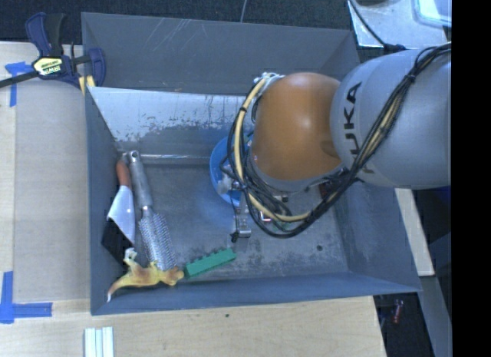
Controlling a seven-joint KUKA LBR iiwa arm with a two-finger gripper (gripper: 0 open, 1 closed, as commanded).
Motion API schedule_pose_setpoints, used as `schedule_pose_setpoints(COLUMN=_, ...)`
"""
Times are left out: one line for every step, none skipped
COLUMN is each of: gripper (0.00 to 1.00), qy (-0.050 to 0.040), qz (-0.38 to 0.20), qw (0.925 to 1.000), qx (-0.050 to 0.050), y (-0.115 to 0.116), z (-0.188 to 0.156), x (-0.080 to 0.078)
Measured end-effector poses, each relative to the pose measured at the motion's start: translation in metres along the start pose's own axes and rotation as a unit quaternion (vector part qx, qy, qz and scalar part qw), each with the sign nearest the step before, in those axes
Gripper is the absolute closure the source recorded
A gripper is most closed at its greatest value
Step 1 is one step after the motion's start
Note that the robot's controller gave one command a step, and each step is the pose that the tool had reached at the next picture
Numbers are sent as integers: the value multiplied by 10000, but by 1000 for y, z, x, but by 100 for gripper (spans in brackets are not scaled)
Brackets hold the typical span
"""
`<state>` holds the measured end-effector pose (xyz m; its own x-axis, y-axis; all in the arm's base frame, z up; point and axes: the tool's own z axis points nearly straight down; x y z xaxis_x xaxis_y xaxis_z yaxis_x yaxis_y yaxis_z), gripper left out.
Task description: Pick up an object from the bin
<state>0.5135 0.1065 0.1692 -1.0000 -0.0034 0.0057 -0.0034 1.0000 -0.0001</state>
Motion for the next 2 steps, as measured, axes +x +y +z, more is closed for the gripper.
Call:
schedule_pose_setpoints(gripper=0, qy=-42, qz=16, qw=10000, qx=-5, y=-1, z=-4, x=-2)
schedule_pose_setpoints(gripper=0, qy=-51, qz=-718, qw=9974, qx=-1, y=10, z=49, x=5)
